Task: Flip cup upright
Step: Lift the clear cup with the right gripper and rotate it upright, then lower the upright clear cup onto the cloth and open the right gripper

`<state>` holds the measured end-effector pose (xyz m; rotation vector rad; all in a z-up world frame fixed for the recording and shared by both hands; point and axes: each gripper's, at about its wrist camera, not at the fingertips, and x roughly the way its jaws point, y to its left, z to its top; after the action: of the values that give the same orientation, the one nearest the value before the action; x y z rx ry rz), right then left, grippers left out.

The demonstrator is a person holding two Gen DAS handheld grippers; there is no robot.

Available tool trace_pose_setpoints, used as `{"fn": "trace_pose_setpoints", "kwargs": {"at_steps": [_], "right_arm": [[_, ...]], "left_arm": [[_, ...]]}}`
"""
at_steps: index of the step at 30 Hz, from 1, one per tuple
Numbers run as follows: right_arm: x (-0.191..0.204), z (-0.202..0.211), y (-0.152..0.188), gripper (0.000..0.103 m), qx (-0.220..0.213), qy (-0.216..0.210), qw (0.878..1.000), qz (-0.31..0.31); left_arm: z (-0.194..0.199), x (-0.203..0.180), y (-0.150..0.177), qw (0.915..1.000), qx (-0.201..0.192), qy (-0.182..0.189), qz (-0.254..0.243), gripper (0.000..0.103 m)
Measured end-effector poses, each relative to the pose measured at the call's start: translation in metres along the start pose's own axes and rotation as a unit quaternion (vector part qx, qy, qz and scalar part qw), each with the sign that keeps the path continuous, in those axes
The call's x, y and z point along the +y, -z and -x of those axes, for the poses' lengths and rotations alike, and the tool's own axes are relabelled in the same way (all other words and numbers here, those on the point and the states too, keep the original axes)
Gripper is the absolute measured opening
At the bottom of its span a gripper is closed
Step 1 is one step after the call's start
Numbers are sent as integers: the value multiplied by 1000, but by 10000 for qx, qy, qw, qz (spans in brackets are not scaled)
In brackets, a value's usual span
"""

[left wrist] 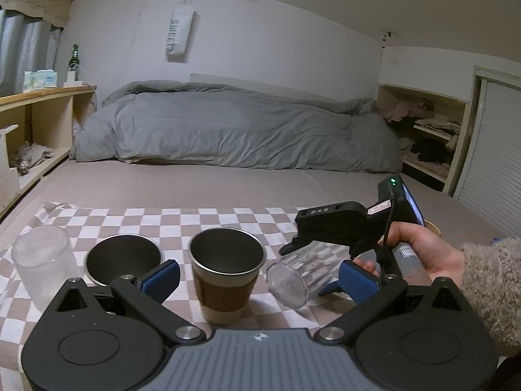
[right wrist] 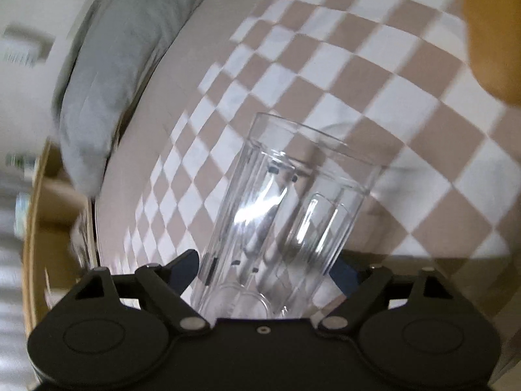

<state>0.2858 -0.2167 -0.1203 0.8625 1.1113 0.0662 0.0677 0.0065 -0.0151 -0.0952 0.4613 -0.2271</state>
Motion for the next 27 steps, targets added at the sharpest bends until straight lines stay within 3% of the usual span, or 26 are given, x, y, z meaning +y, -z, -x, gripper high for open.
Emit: {"fn": "trace_pose_setpoints", "kwargs": {"at_steps": [3, 8, 10, 12, 16, 21, 27], "right_arm": [[7, -1, -9, 86, 317, -13, 9976, 619], [20, 5, -20, 85, 1046, -31, 9775, 1833], [19, 10, -21, 85, 1123, -55, 9716, 2080], [14, 16, -19, 85, 1015, -95, 9700, 2206], [5, 27, -22, 97, 719, -138, 9690, 2361], [-23, 49, -7, 97, 600, -396, 9642, 2552], [-37, 73, 8, 97, 271, -587, 9475, 3131]], "left_arm": [[-8, -6, 0, 9997, 83, 220, -55, 98], [-23, -22, -3, 9971, 247, 641, -330, 97], [-31, -27, -8, 9957, 298, 789, -396, 97], [-38, -29, -14, 9950, 330, 847, -411, 97], [-58, -30, -35, 9928, 574, 1034, -192, 97], [-99, -48, -59, 9863, 1153, 1174, -144, 90], [-174, -78, -68, 9714, 2123, 1043, -185, 81]]}}
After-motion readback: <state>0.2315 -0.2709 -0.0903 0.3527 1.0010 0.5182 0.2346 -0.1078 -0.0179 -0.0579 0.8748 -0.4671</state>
